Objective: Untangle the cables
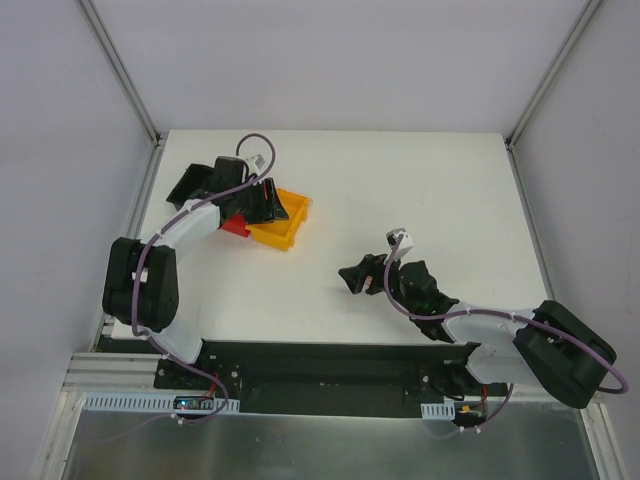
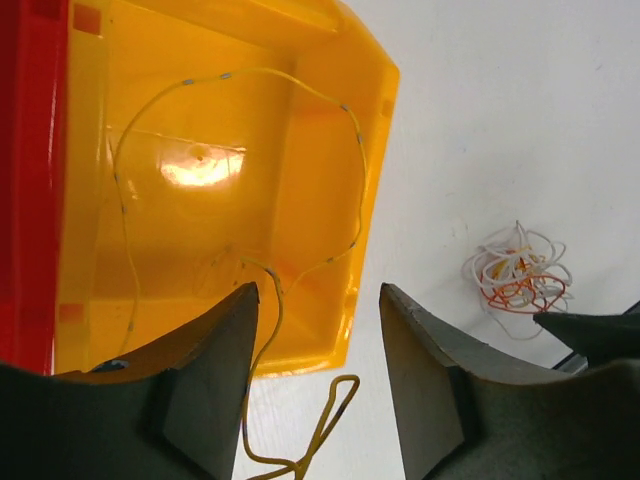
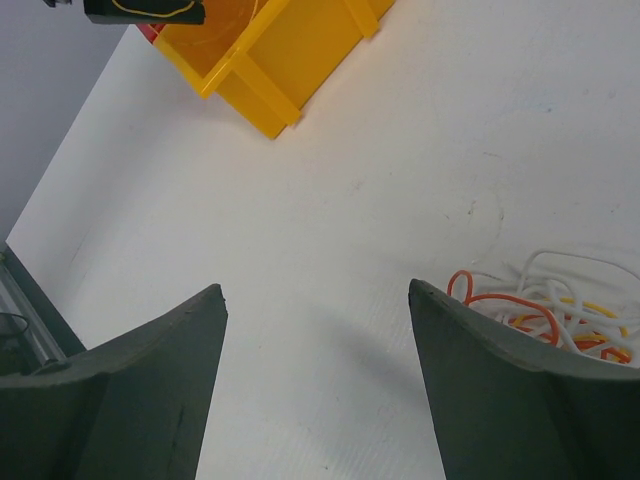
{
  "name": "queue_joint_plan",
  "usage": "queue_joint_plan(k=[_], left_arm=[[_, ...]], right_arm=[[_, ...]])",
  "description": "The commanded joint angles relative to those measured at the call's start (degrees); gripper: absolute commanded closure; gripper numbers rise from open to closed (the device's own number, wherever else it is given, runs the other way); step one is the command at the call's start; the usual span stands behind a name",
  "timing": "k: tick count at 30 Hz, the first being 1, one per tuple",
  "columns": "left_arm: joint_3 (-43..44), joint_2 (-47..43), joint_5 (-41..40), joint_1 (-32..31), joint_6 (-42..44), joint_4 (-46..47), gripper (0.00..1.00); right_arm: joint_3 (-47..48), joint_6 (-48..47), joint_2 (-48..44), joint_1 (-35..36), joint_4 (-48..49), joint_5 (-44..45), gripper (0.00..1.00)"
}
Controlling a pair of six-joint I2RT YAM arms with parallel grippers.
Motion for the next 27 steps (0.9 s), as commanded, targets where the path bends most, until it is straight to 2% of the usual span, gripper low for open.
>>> queue_joint_plan(k=[1, 3, 8, 13, 18, 22, 24, 27], left_arm=[[-1.28, -8.57, -2.64, -1.46, 2.24, -1.74, 0.46], [-2.07, -11.04, -3.43, -1.73, 2.59, -2.53, 0.41], [-0.58, -13.25, -9.14, -3.57, 7.86, -6.22, 0.35], [5.38, -7.90, -10.37, -5.50, 13.57, -9.29, 0.36], [9.36, -5.50, -13.44, -6.65, 15.78, -12.47, 0.30], [4.63, -14.00, -19.76, -6.56, 13.16, -12.47, 0.30], [-0.90, -20.24, -23.54, -6.47, 9.38, -12.38, 0.30], [-13.19, -32.88, -23.40, -6.30, 4.10, -8.89, 0.37]], right_arm=[[1.67, -0.45, 0.47, -0.24, 2.57, -0.45, 0.24], [1.76, -0.45, 0.56, -0.16, 2.66, -0.54, 0.24], [2.02, -0.19, 1.00, -0.25, 2.66, -0.89, 0.24], [2.64, 0.08, 2.23, -0.16, 2.66, -1.50, 0.24], [2.81, 0.08, 2.58, -0.42, 2.57, -1.85, 0.24], [3.34, 0.08, 3.37, -0.51, 2.57, -2.73, 0.24], [3.52, 0.08, 3.63, -0.51, 2.57, -3.09, 0.24], [3.43, 0.25, 3.55, -0.60, 2.57, -3.26, 0.24]])
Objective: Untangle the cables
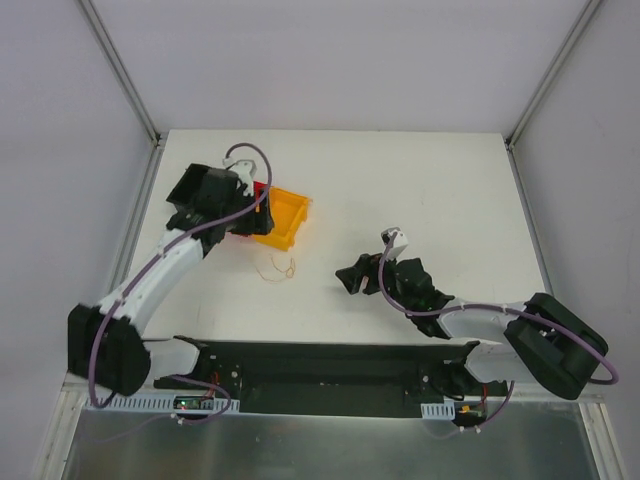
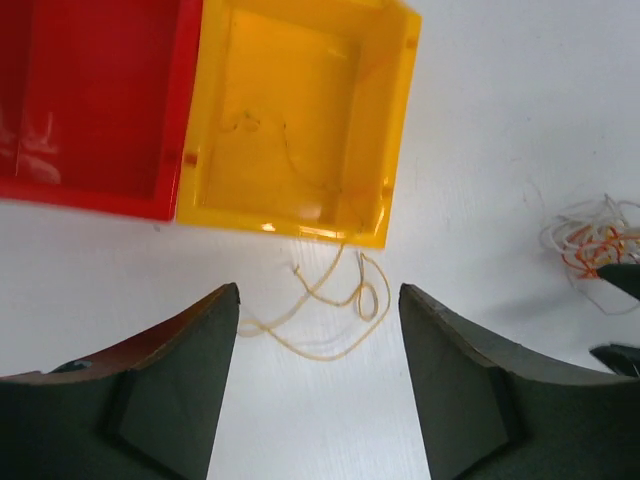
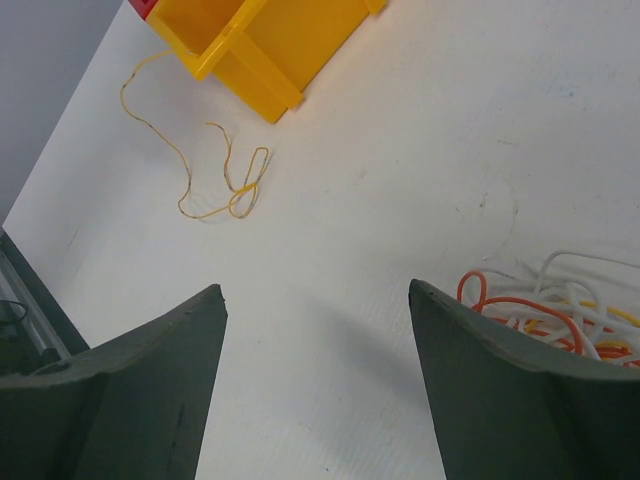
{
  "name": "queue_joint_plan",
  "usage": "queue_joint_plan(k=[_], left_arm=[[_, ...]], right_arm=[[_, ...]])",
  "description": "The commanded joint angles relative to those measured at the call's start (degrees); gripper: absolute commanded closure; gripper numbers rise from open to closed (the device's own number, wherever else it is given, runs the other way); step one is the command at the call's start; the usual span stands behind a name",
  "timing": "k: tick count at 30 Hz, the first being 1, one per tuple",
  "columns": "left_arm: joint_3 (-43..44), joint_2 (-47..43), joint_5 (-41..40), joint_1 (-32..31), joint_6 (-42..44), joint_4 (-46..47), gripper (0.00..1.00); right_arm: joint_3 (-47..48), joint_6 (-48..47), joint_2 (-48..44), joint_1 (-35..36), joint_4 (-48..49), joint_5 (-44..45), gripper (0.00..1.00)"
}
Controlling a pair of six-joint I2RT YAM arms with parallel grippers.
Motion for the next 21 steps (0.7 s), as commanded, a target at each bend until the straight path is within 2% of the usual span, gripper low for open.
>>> queue_joint_plan(k=[1, 3, 5, 6, 11, 14, 18, 21], left_arm=[[-14.39, -17.85, -2.43, 0.15, -6.77, 3.69, 0.39], [-22.66, -25.24, -1.45, 0.15, -9.23, 8.09, 0.38], [-29.00, -29.74, -0.75, 0.15, -11.95, 11.69, 0.27], [-31.20, -30.19, 0.47, 0.06, -12.75, 12.32, 0.24], [-34.39, -23.89, 2.77, -0.11, -20.30, 14.34, 0.25], [-36.58, -19.22, 4.87, -0.55, -26.18, 19.60, 0.27], [-40.71, -15.53, 4.62, -0.99, -40.67, 26.29, 0.32], [-42.03, -13.33, 2.51, -1.26, -49.11, 27.70, 0.34]], right_arm=[[1.98, 0.08, 0.09, -0.29, 2.53, -1.23, 0.23], [1.98, 0.25, 0.18, -0.29, 2.62, -1.41, 0.24], [1.98, 0.43, 0.44, -0.29, 2.79, -1.41, 0.24], [2.07, 0.52, 0.70, -0.29, 2.88, -1.41, 0.24], [1.99, 1.05, 1.06, -0.38, 3.23, -1.41, 0.24], [1.72, 1.13, 0.71, -0.38, 3.23, -0.97, 0.24], [1.55, 1.22, 0.53, -0.29, 3.23, -0.62, 0.24], [1.46, 1.31, 0.53, -0.29, 3.23, -0.44, 0.24]])
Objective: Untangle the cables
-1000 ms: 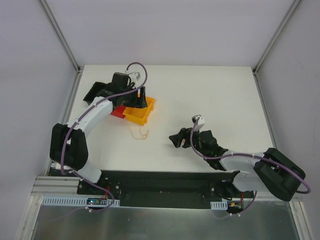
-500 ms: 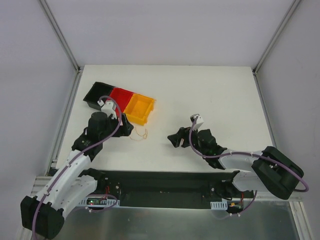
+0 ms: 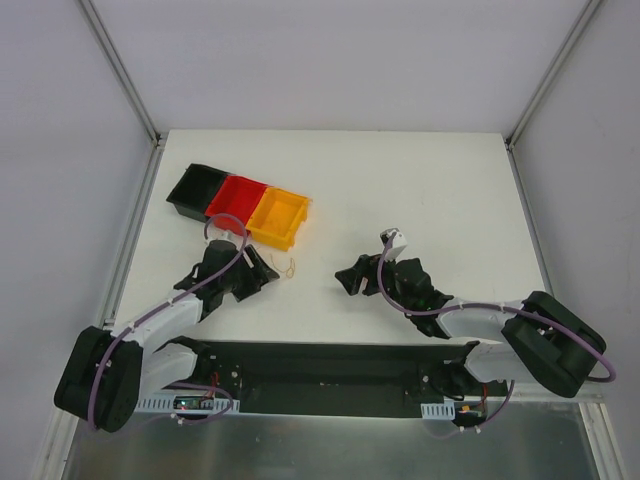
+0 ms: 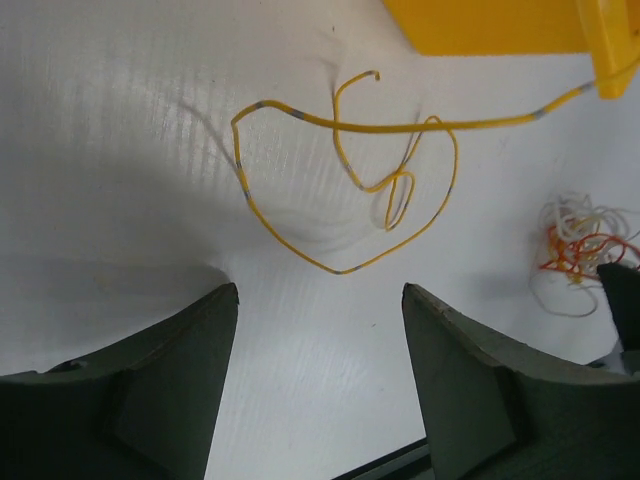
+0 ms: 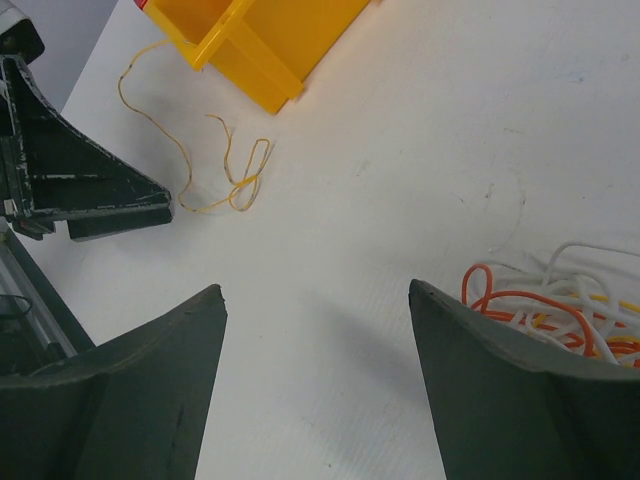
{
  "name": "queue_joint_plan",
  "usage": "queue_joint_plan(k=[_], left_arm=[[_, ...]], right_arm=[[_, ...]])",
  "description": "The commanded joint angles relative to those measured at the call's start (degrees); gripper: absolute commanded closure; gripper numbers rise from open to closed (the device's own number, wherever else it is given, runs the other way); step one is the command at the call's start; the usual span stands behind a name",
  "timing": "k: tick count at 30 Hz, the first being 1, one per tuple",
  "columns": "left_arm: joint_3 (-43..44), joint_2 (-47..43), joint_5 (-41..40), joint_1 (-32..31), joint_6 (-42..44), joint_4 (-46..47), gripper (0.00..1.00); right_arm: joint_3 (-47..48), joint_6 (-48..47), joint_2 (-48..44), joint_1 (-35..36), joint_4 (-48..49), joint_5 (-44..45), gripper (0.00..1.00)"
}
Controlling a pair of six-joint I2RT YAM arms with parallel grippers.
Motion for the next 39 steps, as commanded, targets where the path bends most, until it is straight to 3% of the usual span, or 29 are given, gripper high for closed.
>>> queue_joint_plan(k=[1, 8, 12, 16, 27, 31, 39], left_arm=[[-2.12, 3.02, -1.49, -0.91, -17.66, 7.44, 0.35], [-3.79, 8.56, -2.55, -1.17, -25.23, 14.65, 0.58], [-5.03, 9.27, -2.46, -1.17, -25.59, 18.08, 0.76], [-5.03, 6.65, -2.64, -1.17, -21.38, 19.23, 1.00], [9.01, -11.91, -8.96, -1.43, 4.45, 2.36, 1.00], [18.50, -8.93, -11.78, -1.35, 13.32, -1.16, 1.00], [33.81, 6.35, -16.78, -1.26, 28.36, -5.29, 1.00]], right_arm=[[1.54, 0.52, -0.34, -0.27, 3.10, 0.41, 0.24], [1.37, 0.52, -0.43, -0.53, 3.10, 0.41, 0.24], [1.37, 0.52, -0.61, -0.62, 3.10, 0.41, 0.24], [1.54, 0.61, -0.26, -0.71, 3.10, 0.24, 0.24], [1.72, 0.87, 0.18, -0.80, 3.19, -0.03, 0.24], [1.98, 0.96, 0.71, -0.80, 3.19, -0.29, 0.24], [1.81, 0.96, 0.45, -1.06, 3.19, -0.20, 0.24]])
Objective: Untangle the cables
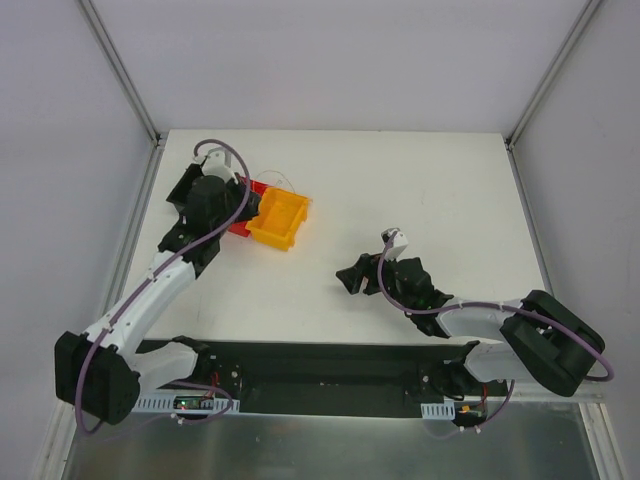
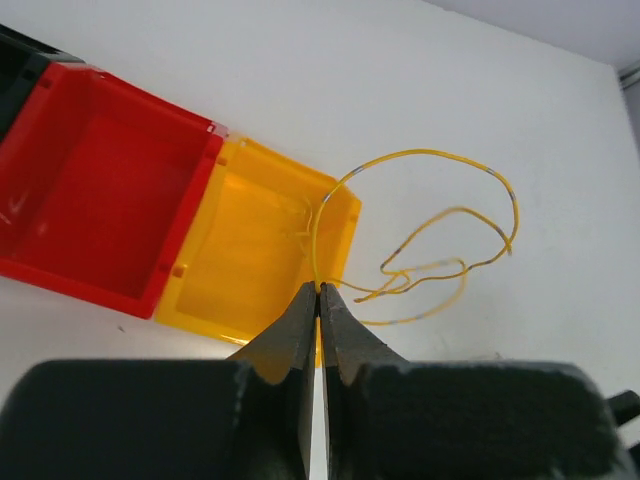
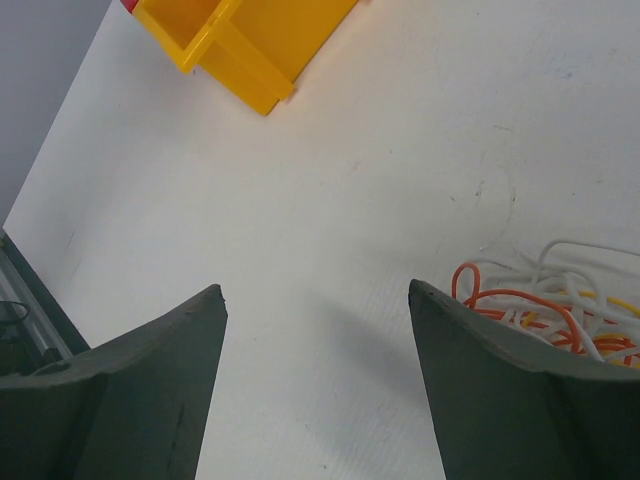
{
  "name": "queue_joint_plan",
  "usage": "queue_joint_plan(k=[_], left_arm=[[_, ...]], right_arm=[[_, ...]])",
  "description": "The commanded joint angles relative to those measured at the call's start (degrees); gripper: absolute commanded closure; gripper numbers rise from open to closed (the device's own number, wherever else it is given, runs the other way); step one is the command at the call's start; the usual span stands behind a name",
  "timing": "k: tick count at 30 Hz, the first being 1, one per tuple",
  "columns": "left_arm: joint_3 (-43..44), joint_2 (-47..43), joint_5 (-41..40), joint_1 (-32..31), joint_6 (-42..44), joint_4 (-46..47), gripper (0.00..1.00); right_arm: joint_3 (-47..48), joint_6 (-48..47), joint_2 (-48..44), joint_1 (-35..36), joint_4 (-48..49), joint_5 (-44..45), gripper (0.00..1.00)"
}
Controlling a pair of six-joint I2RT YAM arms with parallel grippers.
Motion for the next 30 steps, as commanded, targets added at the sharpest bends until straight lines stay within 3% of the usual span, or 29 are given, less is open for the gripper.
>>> queue_joint_plan(k=[1, 12, 21, 23, 25, 30], left_arm=[[5.58, 7.48, -4.96, -0.49, 12.52, -3.87, 1.00], [8.57, 22.08, -11.63, -2.95, 20.53, -3.87, 1.00], [8.92, 27.53, -14.72, -4.10, 20.27, -5.45, 1.00], [10.15, 27.80, -15.86, -4.10, 19.31, -7.38, 0.81], [10.51, 27.01, -16.22, -4.10, 18.52, -8.52, 0.69], [10.50, 22.36, -14.02, -4.10, 16.76, -10.72, 0.54]], right_arm=[[1.81, 0.26, -0.05, -0.41, 3.17, -0.16, 0.24], [2.51, 0.61, 1.26, -1.02, 3.25, -0.42, 0.24], [2.77, 0.97, 2.05, -1.11, 3.60, -2.53, 0.24], [2.86, 0.97, 2.06, -1.20, 3.52, -2.62, 0.24], [2.78, 0.97, 2.06, -1.37, 3.60, -2.53, 0.24], [2.60, 1.05, 1.79, -1.46, 3.61, -2.71, 0.24]])
